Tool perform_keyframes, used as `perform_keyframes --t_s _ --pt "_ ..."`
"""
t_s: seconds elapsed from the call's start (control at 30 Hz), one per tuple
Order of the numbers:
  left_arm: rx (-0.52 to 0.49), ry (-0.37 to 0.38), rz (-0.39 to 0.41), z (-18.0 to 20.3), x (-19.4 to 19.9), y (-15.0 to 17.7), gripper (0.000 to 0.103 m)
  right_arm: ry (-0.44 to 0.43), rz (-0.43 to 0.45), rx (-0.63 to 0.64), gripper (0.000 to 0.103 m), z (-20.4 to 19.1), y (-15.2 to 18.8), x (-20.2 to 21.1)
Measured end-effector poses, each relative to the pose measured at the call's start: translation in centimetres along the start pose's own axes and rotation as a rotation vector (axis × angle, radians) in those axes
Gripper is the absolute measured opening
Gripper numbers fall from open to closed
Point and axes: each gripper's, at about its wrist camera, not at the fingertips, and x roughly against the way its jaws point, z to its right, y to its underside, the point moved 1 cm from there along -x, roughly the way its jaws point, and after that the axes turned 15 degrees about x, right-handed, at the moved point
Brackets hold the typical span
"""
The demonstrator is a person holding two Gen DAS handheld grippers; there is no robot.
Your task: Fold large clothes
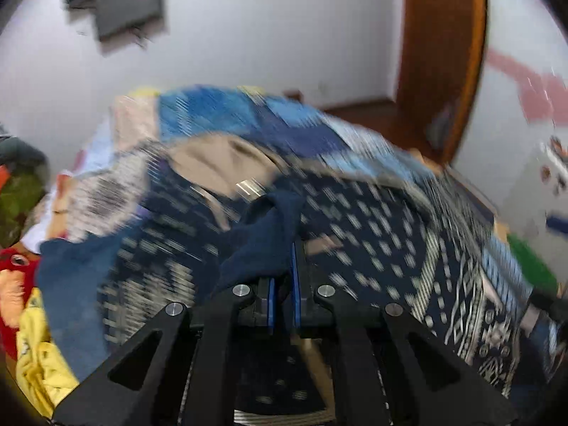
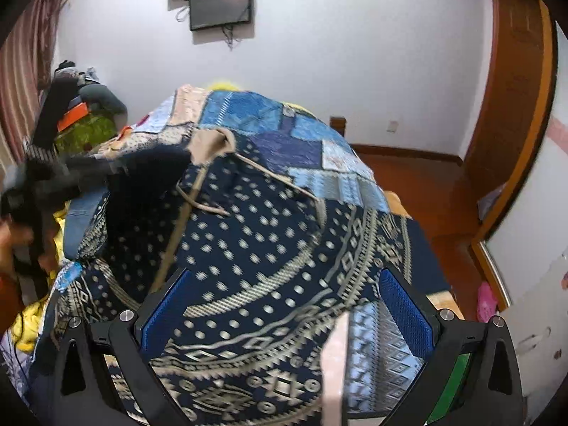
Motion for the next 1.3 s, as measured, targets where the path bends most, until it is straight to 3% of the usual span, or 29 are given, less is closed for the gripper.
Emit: perform_keyframes --t_s 0.2,0.37,0.47,0.5,0.53,0.63,0.8,0.93,1.17,1.3 --pt "-0.046 0.047 -0.189 3.7 -4.1 5.1 0.007 -0.009 -0.056 -0.018 0.103 1.1 1.4 -1.2" --pt "-0.028 0.084 -0.254 4.1 -3.8 7.1 0.014 -0.006 -0.073 0.012 0.103 0.5 1.5 -1.1" --pt "-0.013 0.131 -0.263 3.3 -1.5 8.0 0.039 -0.009 -0.066 0.044 0.103 -0.3 0.8 -0.7" --pt "-0.007 0.133 -0.255 2.8 -0.7 8.1 0.059 -0.011 -0.061 0.054 0.103 -0.7 0.5 -0.6" --pt "0.001 0.118 -0.233 2.3 0.4 8.2 0.072 -0.016 -0.055 0.068 0.103 -1.2 0.1 -0.4" --pt "0.031 0.061 -0.161 -0.6 3.5 7.9 0.087 -0.041 -0.044 0.096 0.103 -2.6 -1.0 -0.5" --pt "0.107 -0.075 -0.09 -7.4 6.1 7.2 0.088 -0.116 -0.055 0.156 0.103 -6.2 -3.1 -2.3" --pt "0.187 -0.15 -0.088 -12.9 5.9 7.3 0.088 -0.194 -0.101 0.216 0.103 -9.9 -4.5 -5.4" --pt "0.278 -0.198 -0.127 -18.5 3.2 9.2 0.088 -0.277 -0.18 0.341 0.103 -16.3 -5.9 -11.9" --pt "0.299 -0.198 -0.156 -20.0 0.9 9.9 0.088 -0.276 -0.252 0.392 0.098 -18.8 -5.8 -15.8"
